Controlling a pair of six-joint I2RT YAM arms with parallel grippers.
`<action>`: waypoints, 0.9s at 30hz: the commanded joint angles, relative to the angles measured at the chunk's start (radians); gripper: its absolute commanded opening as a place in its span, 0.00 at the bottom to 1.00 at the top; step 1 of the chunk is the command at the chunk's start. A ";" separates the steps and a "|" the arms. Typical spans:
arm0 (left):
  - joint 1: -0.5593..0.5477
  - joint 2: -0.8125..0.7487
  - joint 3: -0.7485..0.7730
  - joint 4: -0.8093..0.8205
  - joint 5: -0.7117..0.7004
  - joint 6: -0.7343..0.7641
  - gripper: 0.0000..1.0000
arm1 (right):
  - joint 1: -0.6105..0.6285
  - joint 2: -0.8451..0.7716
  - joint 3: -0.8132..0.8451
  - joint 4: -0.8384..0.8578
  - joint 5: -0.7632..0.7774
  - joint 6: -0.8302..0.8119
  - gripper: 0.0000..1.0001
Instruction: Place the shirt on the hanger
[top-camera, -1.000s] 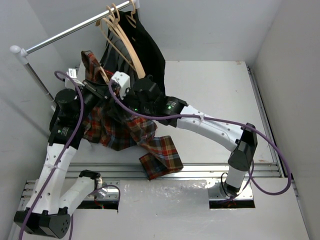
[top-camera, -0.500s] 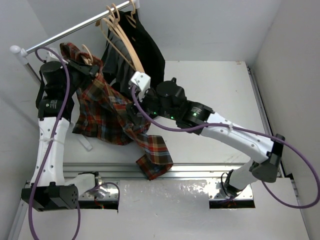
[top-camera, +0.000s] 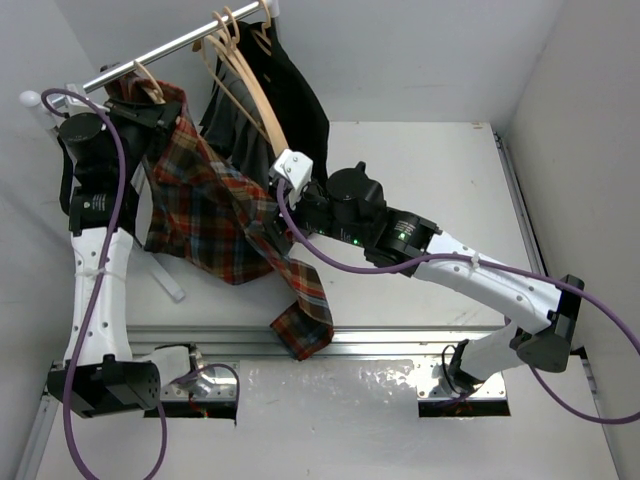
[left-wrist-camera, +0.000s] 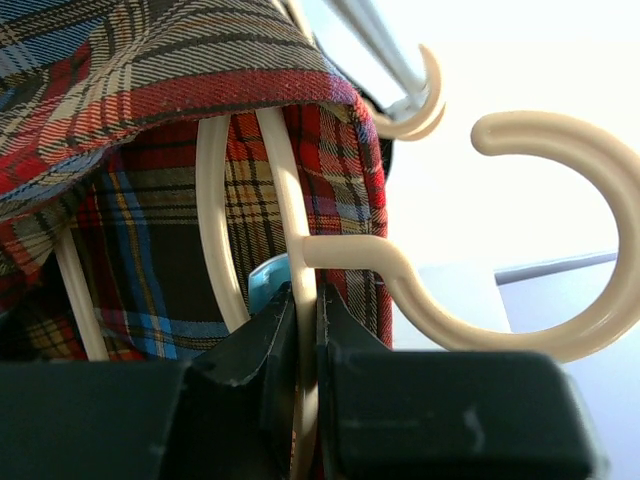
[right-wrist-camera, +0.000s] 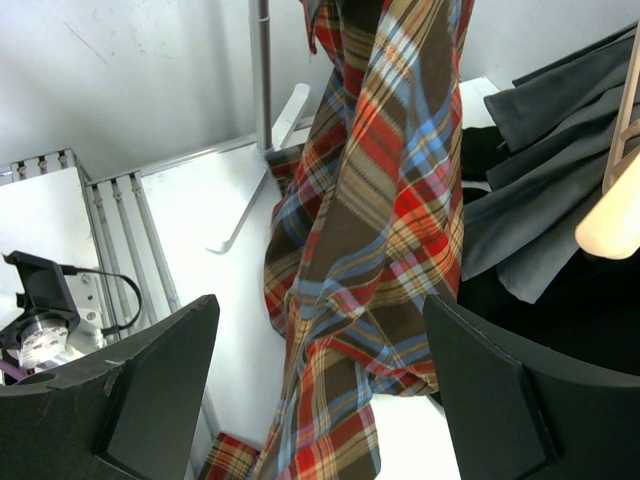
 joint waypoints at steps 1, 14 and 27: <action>0.024 0.007 0.070 0.107 -0.024 -0.053 0.00 | 0.000 -0.009 0.001 0.057 -0.003 0.000 0.83; 0.056 0.082 0.103 0.151 -0.036 -0.112 0.00 | 0.001 -0.020 -0.002 0.065 -0.043 -0.005 0.81; 0.067 0.129 0.156 0.219 -0.023 -0.098 0.00 | 0.003 0.002 0.002 0.057 -0.074 0.005 0.81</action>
